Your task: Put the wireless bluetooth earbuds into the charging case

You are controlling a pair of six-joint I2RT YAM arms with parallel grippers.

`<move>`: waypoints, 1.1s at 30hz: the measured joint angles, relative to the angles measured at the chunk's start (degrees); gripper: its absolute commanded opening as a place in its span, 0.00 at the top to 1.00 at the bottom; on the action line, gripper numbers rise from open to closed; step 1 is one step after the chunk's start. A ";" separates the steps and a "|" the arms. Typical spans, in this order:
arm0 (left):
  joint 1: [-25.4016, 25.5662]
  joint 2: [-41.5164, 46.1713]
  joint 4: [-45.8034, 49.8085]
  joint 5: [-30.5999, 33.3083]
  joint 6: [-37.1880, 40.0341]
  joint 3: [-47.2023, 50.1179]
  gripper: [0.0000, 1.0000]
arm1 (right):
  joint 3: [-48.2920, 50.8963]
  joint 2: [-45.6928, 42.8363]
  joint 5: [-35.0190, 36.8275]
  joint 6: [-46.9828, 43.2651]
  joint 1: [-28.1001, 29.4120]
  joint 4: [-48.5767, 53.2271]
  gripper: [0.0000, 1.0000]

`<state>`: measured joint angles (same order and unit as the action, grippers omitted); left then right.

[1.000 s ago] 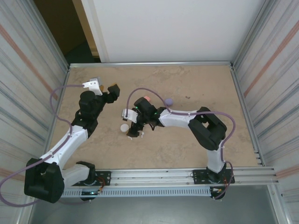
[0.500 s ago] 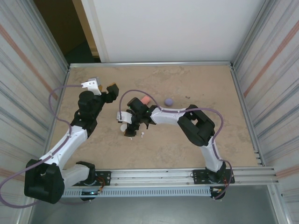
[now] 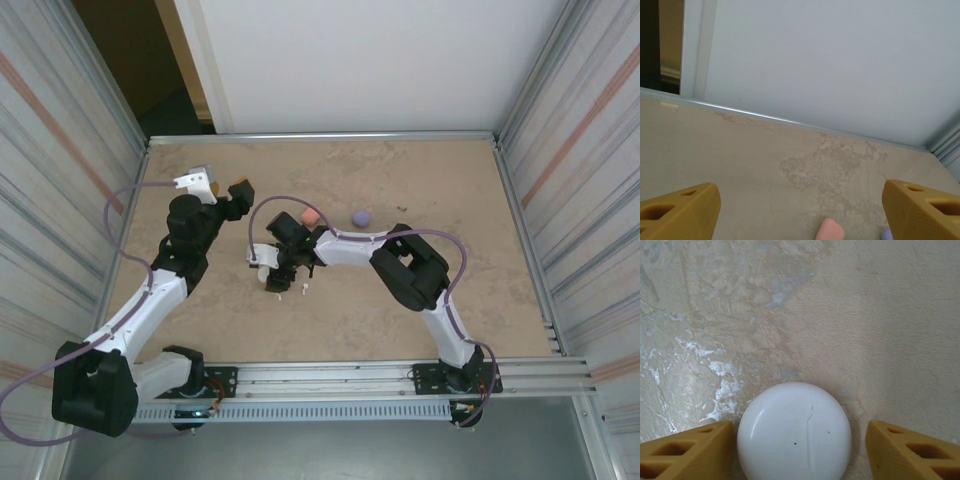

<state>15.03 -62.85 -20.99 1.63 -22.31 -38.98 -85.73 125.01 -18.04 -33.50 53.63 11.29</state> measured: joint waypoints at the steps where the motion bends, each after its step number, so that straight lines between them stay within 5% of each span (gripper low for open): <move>1: 0.00 0.02 0.00 0.00 0.00 0.00 0.16 | 0.00 0.00 -0.11 0.04 0.00 0.15 0.43; 11: -0.09 0.83 0.17 -0.02 0.00 0.00 0.16 | 2.78 -2.64 1.84 0.28 0.02 -1.42 0.50; 19: -0.09 2.99 0.35 -2.51 0.61 -0.07 0.15 | 15.34 -21.22 7.54 -0.46 -1.73 -7.30 0.50; 24: -0.09 2.58 3.10 -10.71 2.54 -2.97 0.15 | 22.53 -35.98 12.39 -3.06 -4.48 -10.16 0.50; 33: -0.46 -3.06 0.11 -34.56 2.27 -9.35 0.16 | 29.07 -55.39 18.49 -9.03 -8.02 -10.36 0.50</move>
<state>14.57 -65.91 -20.88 -32.93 -20.03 -48.34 -56.66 69.63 0.45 -42.52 45.60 0.93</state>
